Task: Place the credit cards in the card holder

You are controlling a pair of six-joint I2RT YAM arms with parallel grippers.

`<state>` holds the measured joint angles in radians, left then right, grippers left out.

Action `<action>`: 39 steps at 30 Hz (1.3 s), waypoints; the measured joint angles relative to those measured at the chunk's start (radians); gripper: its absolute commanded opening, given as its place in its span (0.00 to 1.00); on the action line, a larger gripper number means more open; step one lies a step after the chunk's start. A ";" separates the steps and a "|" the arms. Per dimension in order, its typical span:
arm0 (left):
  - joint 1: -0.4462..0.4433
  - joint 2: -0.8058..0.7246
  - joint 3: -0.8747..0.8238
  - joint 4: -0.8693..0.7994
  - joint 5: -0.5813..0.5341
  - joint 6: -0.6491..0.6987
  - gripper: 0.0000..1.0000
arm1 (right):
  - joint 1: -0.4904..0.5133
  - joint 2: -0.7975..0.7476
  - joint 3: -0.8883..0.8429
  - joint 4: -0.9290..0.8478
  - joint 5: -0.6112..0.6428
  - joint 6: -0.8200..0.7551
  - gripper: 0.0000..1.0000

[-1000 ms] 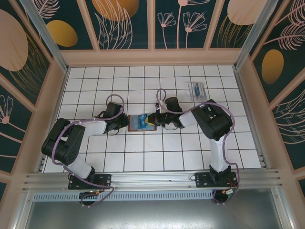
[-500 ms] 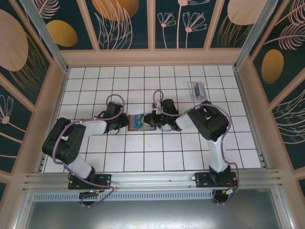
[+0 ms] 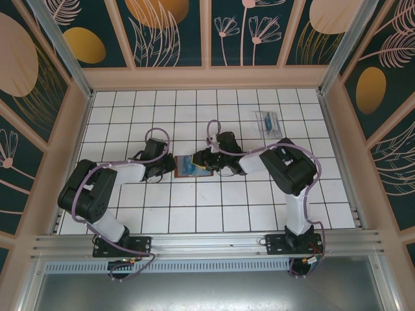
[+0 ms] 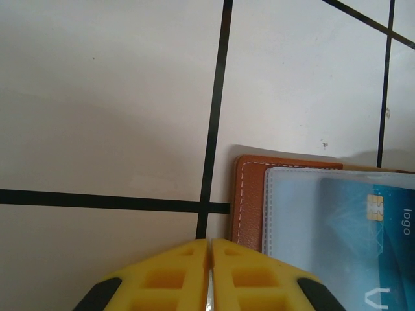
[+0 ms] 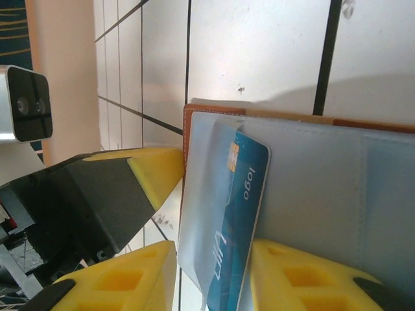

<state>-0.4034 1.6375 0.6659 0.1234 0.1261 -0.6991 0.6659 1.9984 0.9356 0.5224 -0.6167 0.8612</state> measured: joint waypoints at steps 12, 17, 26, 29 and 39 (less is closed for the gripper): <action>0.000 0.004 0.002 0.005 0.008 0.005 0.08 | 0.026 -0.010 0.046 -0.158 0.108 -0.093 0.05; 0.000 0.004 0.002 0.008 0.011 0.007 0.08 | 0.037 -0.003 0.069 -0.188 0.119 -0.106 0.00; 0.003 0.005 -0.002 0.019 0.021 0.007 0.07 | 0.055 0.045 0.120 -0.183 0.095 -0.081 0.03; 0.005 0.005 -0.005 0.024 0.025 0.007 0.07 | 0.055 0.045 0.120 -0.183 0.096 -0.078 0.11; 0.005 0.006 -0.009 0.038 0.031 0.008 0.06 | 0.056 0.016 0.113 -0.198 0.119 -0.108 0.28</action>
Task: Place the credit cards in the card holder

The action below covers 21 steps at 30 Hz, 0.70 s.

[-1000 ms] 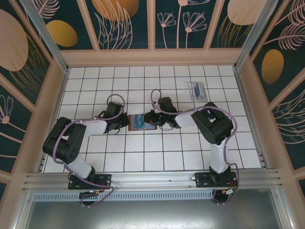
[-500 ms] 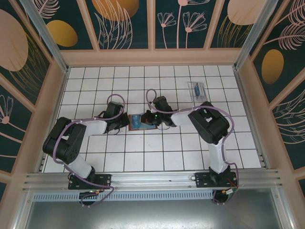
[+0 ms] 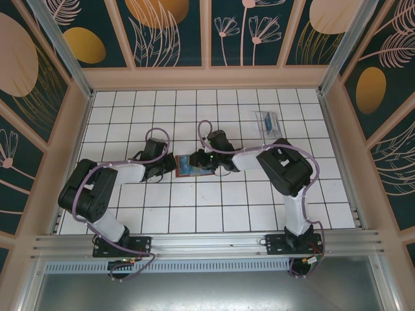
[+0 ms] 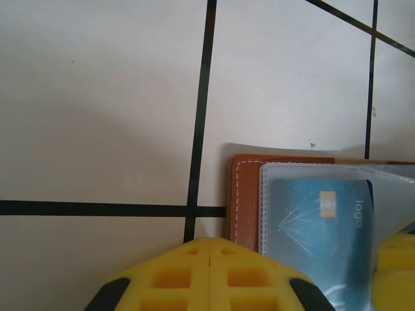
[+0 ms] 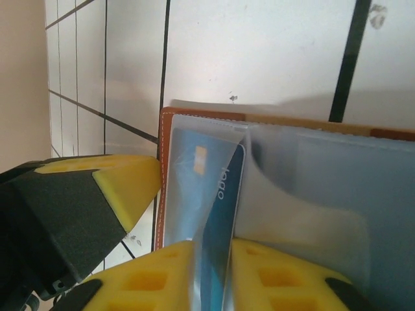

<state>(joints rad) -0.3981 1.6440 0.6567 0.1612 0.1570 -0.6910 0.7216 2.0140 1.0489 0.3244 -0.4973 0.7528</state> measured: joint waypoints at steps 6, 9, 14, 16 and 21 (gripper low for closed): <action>-0.001 0.003 -0.002 0.011 0.018 0.001 0.06 | 0.000 -0.040 -0.043 0.000 0.035 -0.014 0.26; -0.001 0.004 -0.002 0.013 0.021 0.003 0.05 | 0.000 -0.055 -0.061 -0.002 0.057 -0.015 0.21; -0.001 0.006 -0.001 0.017 0.027 0.003 0.04 | 0.000 -0.059 -0.071 -0.018 0.087 -0.019 0.01; -0.001 0.006 -0.002 0.019 0.029 0.003 0.05 | 0.000 -0.059 -0.076 -0.018 0.085 -0.018 0.00; -0.001 0.010 -0.002 0.023 0.037 0.003 0.04 | 0.007 -0.053 -0.076 -0.006 0.080 -0.015 0.00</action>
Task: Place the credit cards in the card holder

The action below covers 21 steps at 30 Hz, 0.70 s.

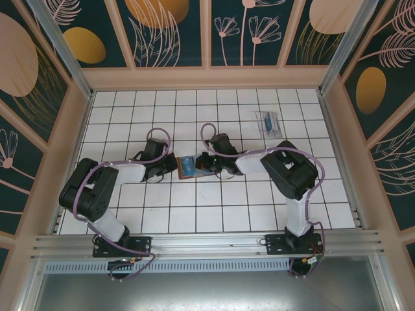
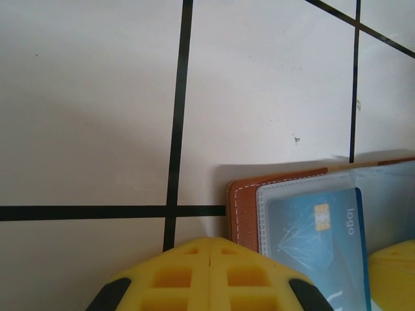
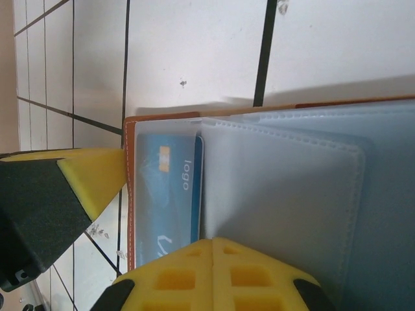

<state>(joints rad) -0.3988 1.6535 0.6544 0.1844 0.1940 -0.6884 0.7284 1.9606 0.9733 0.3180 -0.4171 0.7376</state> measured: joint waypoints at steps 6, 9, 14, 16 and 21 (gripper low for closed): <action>0.000 0.000 -0.004 0.010 0.000 0.000 0.05 | -0.001 0.006 0.007 0.003 -0.019 -0.004 0.00; 0.000 0.000 -0.004 0.010 0.000 0.000 0.06 | -0.002 0.006 0.008 -0.003 -0.021 -0.020 0.03; 0.000 0.000 -0.004 0.010 0.000 0.000 0.06 | -0.006 -0.023 0.008 -0.055 -0.009 -0.066 0.13; 0.000 0.000 -0.004 0.010 0.000 0.000 0.06 | -0.008 -0.051 0.001 -0.077 0.005 -0.091 0.18; 0.000 0.000 -0.003 0.009 0.000 0.000 0.06 | -0.026 -0.111 -0.027 -0.115 0.035 -0.134 0.27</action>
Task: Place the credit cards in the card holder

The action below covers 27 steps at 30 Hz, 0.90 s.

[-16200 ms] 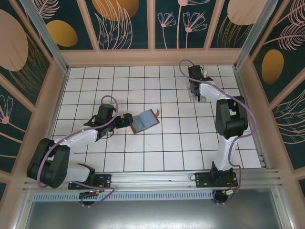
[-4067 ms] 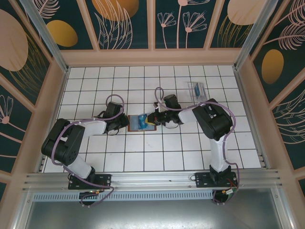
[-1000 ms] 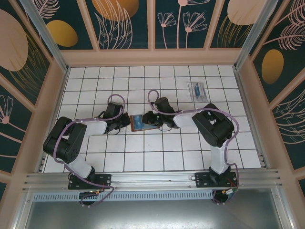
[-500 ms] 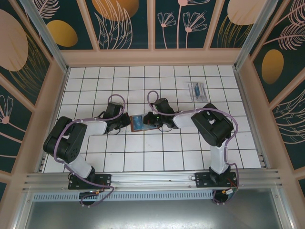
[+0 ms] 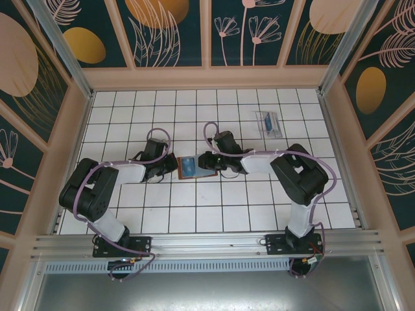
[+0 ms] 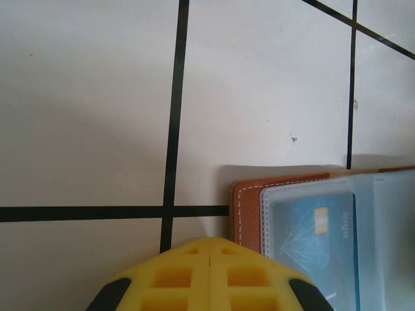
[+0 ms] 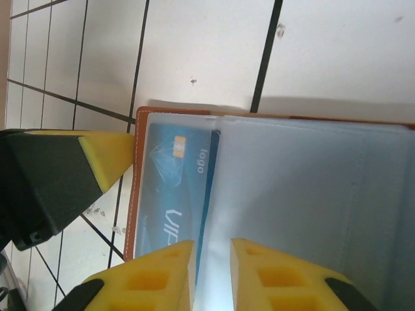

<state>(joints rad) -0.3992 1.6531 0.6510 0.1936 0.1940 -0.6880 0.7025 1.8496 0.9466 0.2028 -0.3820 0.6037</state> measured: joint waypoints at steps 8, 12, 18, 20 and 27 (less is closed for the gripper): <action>-0.001 0.000 0.000 0.000 0.000 0.003 0.05 | -0.011 -0.029 -0.040 -0.047 0.057 -0.019 0.35; -0.001 0.000 0.000 -0.001 0.000 0.007 0.05 | -0.011 -0.031 -0.044 -0.045 0.064 -0.018 0.39; -0.001 0.000 0.003 -0.005 0.001 0.007 0.05 | -0.011 -0.052 -0.048 -0.068 0.089 -0.019 0.40; -0.001 0.001 0.006 -0.010 0.002 0.007 0.05 | -0.011 -0.067 -0.050 -0.087 0.100 -0.019 0.40; -0.002 0.001 0.006 -0.010 0.002 0.007 0.05 | -0.011 -0.119 -0.064 -0.103 0.113 -0.019 0.40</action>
<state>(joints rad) -0.4011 1.6543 0.6575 0.1833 0.1955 -0.6807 0.6914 1.7302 0.8822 0.1001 -0.2687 0.5850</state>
